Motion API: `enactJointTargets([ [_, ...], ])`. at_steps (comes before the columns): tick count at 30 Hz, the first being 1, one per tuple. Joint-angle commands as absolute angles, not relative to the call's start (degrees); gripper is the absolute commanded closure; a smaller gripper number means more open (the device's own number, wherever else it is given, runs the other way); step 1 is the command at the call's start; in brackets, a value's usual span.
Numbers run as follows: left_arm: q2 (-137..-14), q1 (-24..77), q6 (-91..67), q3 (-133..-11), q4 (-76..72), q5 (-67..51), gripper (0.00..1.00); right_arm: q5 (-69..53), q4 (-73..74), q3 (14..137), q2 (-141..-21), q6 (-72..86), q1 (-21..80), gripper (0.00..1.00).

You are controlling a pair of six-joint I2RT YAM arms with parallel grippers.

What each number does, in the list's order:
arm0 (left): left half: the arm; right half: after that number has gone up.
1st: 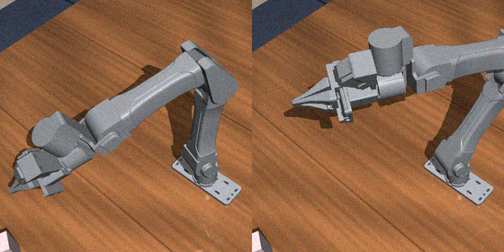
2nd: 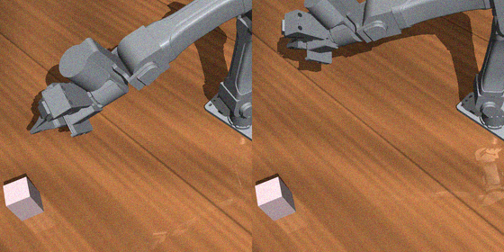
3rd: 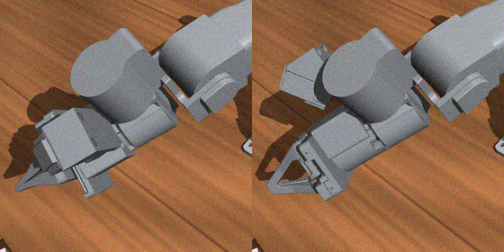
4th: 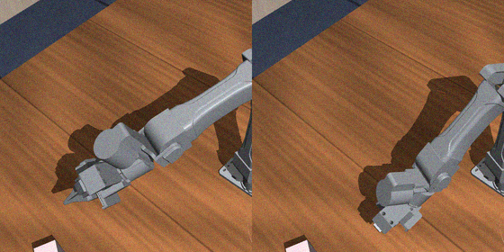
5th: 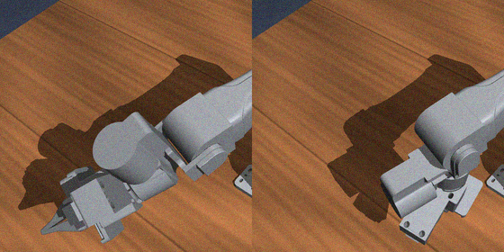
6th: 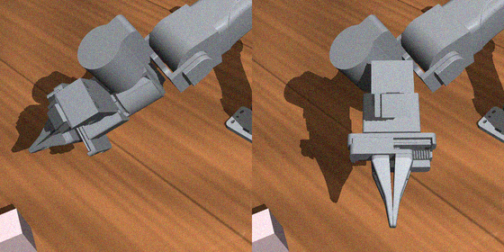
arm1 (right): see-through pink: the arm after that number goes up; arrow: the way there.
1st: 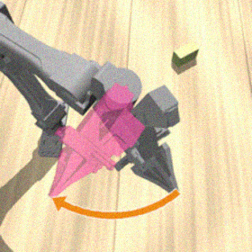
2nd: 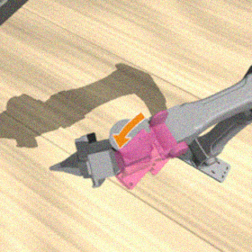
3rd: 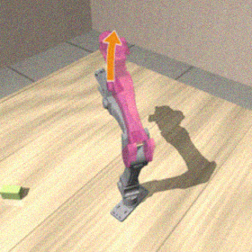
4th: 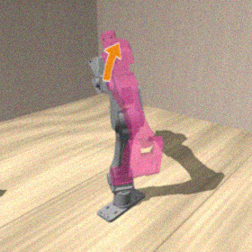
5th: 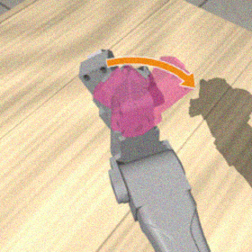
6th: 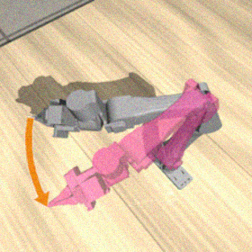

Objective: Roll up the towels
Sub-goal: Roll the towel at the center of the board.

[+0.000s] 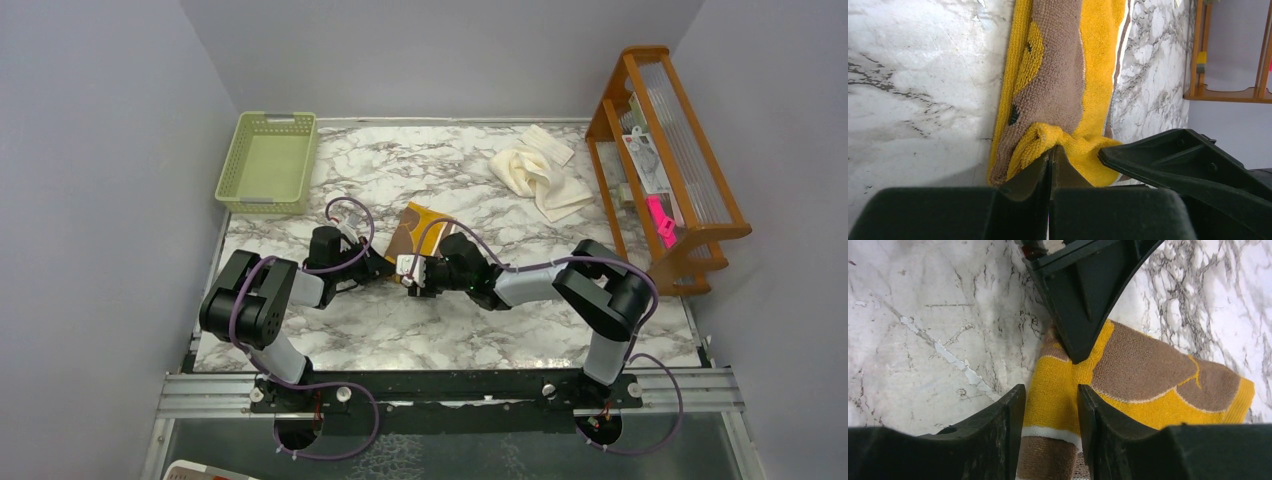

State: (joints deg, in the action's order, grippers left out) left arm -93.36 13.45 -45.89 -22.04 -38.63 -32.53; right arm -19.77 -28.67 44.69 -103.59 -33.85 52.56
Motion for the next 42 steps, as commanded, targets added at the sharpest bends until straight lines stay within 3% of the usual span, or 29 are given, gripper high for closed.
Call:
enactJointTargets([
  [1,-96.42,13.09,-41.92,-20.44,-31.20,-29.22,1.00,-16.86,-25.11,46.26,-105.50,-35.41,53.26,0.60],
  [7,-96.15,13.10,-42.54,-20.81,-31.20,-29.70,1.00,-17.24,-21.79,46.38,-105.71,-35.27,53.43,0.67],
  [9,-95.95,13.10,-43.05,-21.11,-31.20,-30.19,1.00,-16.67,-19.88,47.14,-106.11,-34.93,53.44,0.77],
  [11,-95.01,12.94,-43.87,-21.40,-31.20,-31.12,1.00,-16.08,-17.81,48.30,-106.64,-34.13,53.44,0.96],
  [12,-94.22,12.75,-44.59,-21.63,-31.20,-31.82,1.00,-15.75,-16.56,49.16,-106.91,-33.36,53.44,0.99],
  [15,-90.29,11.27,-48.06,-23.14,-31.12,-36.92,1.00,-14.00,-15.57,50.62,-106.50,-27.18,53.42,0.99],
  [16,-88.34,10.65,-49.47,-23.88,-31.07,-39.33,0.95,-13.79,-15.83,50.70,-105.93,-24.92,53.41,0.99],
  [19,-80.87,8.97,-52.02,-26.04,-28.75,-40.94,0.65,-14.50,-17.27,50.53,-103.36,-17.72,53.35,0.99],
  [23,-71.20,8.09,-45.27,-32.33,-13.76,-35.76,0.49,-15.04,-19.04,50.19,-100.10,-5.82,53.31,0.99],
  [28,-65.12,8.09,-35.77,-37.66,-1.27,-30.64,0.44,-20.91,-20.45,50.34,-98.63,5.25,50.72,0.99],
  [36,-64.03,8.09,-38.43,-32.50,-5.98,-34.47,0.44,-40.82,-19.52,55.05,-104.16,22.69,41.90,0.99],
  [42,-63.63,8.13,-39.19,-31.42,-7.29,-35.05,0.45,-53.21,-27.57,54.79,-109.85,37.87,37.56,0.99],
])
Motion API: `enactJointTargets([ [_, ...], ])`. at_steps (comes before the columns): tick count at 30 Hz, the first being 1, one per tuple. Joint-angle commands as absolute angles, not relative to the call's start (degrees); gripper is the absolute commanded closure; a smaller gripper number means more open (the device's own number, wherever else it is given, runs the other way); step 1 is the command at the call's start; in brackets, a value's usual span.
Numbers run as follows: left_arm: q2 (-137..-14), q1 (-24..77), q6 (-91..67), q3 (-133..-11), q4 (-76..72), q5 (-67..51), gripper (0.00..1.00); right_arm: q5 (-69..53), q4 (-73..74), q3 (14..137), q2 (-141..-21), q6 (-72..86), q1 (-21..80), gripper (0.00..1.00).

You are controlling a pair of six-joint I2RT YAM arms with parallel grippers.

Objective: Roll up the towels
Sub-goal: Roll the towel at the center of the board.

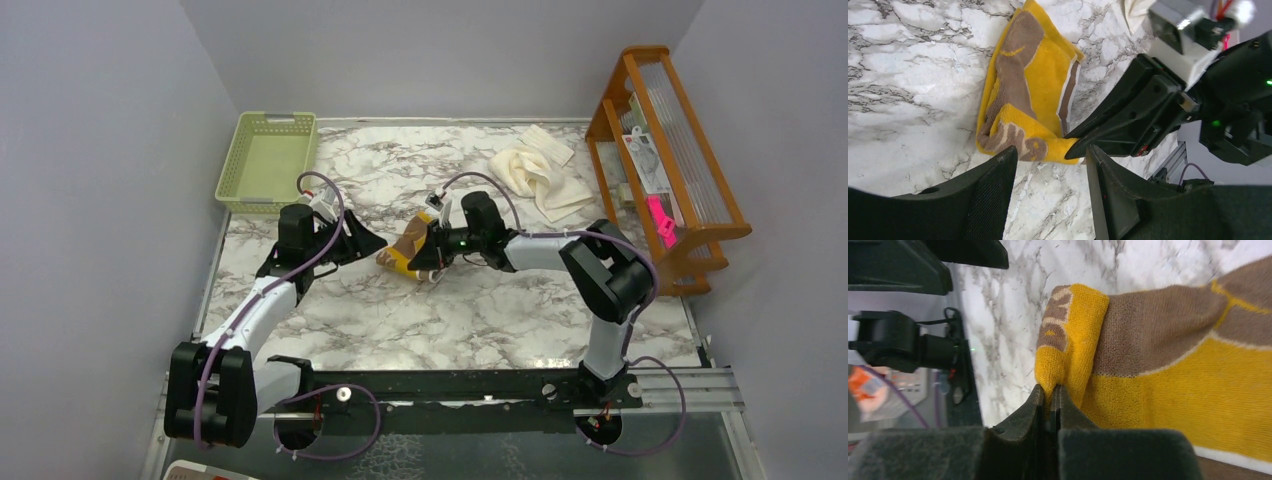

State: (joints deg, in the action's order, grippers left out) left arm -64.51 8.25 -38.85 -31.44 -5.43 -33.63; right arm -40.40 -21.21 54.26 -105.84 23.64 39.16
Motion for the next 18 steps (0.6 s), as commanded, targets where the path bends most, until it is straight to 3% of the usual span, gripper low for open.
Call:
enactJointTargets([
  [1,-63.63,8.14,-39.24,-31.45,-7.56,-35.19,0.45,-54.54,-29.67,54.45,-110.70,40.48,37.08,0.99],
  [15,-67.14,10.40,-44.25,-27.97,-16.28,-37.18,0.47,-55.44,-67.81,43.17,-124.65,83.48,31.06,0.99],
  [18,-68.51,13.07,-45.07,-27.86,-18.05,-35.89,0.47,-52.78,-70.22,41.22,-126.10,87.58,30.77,0.99],
])
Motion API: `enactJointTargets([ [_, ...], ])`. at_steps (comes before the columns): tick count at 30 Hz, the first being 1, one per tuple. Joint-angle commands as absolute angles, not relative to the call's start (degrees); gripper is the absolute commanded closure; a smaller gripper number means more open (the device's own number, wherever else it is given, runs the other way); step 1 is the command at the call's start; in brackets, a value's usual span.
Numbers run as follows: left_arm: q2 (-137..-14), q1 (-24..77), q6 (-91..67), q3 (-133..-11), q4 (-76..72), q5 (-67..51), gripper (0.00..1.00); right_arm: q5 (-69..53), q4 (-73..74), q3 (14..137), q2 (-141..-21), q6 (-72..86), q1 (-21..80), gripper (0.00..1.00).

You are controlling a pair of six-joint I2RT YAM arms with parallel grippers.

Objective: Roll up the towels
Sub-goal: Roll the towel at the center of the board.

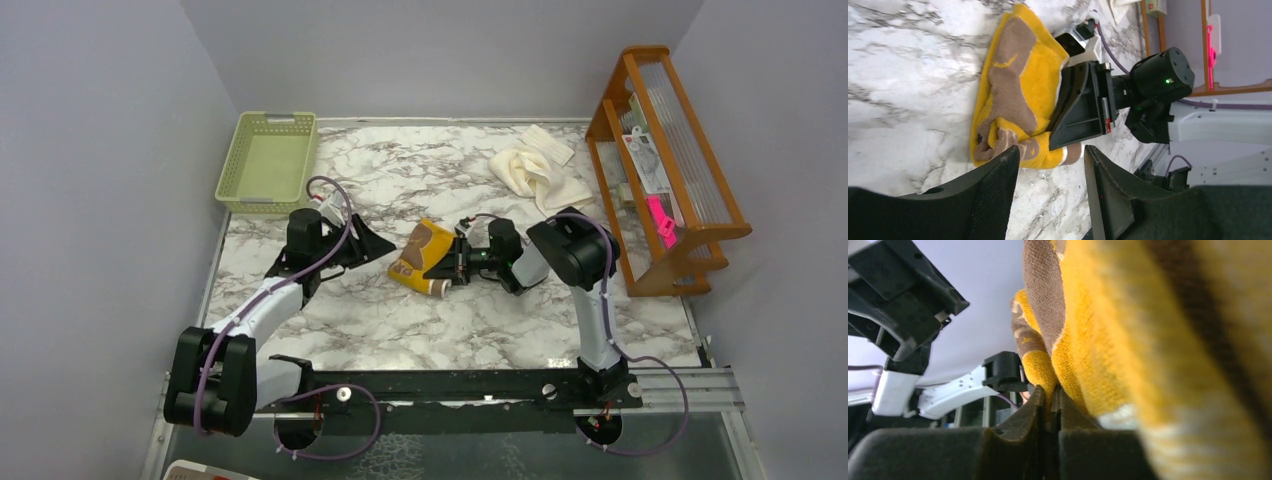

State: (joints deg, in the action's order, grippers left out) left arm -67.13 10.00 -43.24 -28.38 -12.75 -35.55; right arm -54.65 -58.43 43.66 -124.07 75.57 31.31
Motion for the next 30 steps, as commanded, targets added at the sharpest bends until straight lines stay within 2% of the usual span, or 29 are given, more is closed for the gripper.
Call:
enactJointTargets([
  [1,-69.20,14.07,-45.35,-27.86,-19.06,-35.39,0.48,-51.53,-69.14,40.57,-125.96,87.72,30.69,0.99],
  [8,-76.77,20.61,-47.01,-28.49,-24.65,-31.53,0.49,-45.83,-57.88,38.94,-122.92,84.67,30.63,0.99],
  [15,-86.23,20.83,-45.29,-27.30,-28.65,-24.70,0.52,-43.04,-52.41,38.48,-120.48,81.89,30.59,0.99],
  [19,-93.25,20.81,-45.86,-28.52,-32.61,-23.97,0.53,-42.32,-44.40,41.10,-117.60,72.51,30.66,0.99],
  [20,-94.78,20.86,-45.95,-29.13,-33.10,-24.06,0.53,-42.18,-40.47,42.71,-116.58,68.38,30.74,0.94],
  [24,-99.53,20.91,-45.80,-30.78,-33.40,-24.55,0.55,-30.78,-17.89,49.23,-107.91,46.34,32.96,0.52],
  [25,-100.35,20.92,-45.75,-30.85,-33.40,-24.67,0.55,-26.92,-14.44,50.28,-105.98,41.69,33.86,0.46],
  [27,-101.28,20.91,-45.70,-30.77,-33.40,-24.94,0.56,-19.88,-10.38,50.68,-102.02,33.14,35.18,0.37],
  [30,-102.19,20.90,-45.62,-30.42,-33.40,-25.11,0.56,-12.50,-11.53,47.28,-96.05,23.05,36.37,0.35],
])
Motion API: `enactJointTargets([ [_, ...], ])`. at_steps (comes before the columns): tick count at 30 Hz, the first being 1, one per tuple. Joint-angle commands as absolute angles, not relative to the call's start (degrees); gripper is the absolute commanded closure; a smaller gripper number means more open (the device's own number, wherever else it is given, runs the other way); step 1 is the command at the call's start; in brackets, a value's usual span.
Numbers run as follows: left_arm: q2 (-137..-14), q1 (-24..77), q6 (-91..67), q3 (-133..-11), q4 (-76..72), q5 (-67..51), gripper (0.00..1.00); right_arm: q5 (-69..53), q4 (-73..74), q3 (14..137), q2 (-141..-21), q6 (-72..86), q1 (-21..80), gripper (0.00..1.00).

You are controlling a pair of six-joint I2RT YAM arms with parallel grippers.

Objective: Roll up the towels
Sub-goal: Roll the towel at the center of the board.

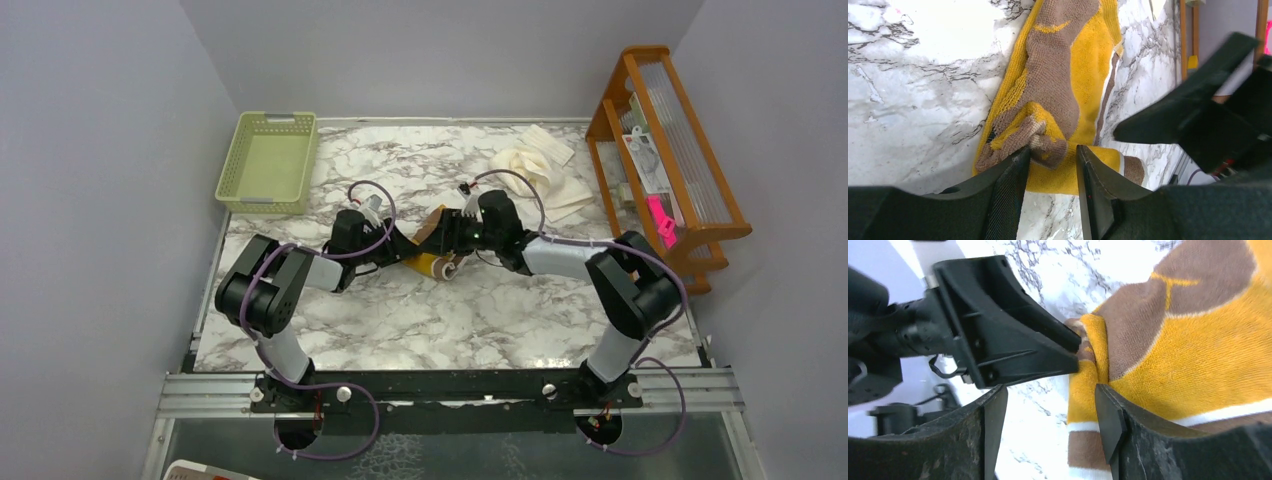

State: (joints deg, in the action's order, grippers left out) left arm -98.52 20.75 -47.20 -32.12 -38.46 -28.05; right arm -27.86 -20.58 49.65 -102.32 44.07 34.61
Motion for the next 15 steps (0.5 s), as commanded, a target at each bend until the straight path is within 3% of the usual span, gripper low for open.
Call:
enactJointTargets([
  [1,-102.55,20.87,-45.62,-30.33,-33.33,-25.27,0.57,-10.45,-12.70,45.94,-94.00,19.37,37.07,0.34],
  [7,-105.14,20.87,-45.79,-30.60,-33.38,-26.82,0.57,-2.09,-27.20,36.23,-86.06,-4.27,46.86,0.34],
  [15,-105.87,20.85,-45.80,-31.19,-33.31,-27.72,0.58,0.24,-32.04,36.10,-90.52,-17.57,53.67,0.35],
])
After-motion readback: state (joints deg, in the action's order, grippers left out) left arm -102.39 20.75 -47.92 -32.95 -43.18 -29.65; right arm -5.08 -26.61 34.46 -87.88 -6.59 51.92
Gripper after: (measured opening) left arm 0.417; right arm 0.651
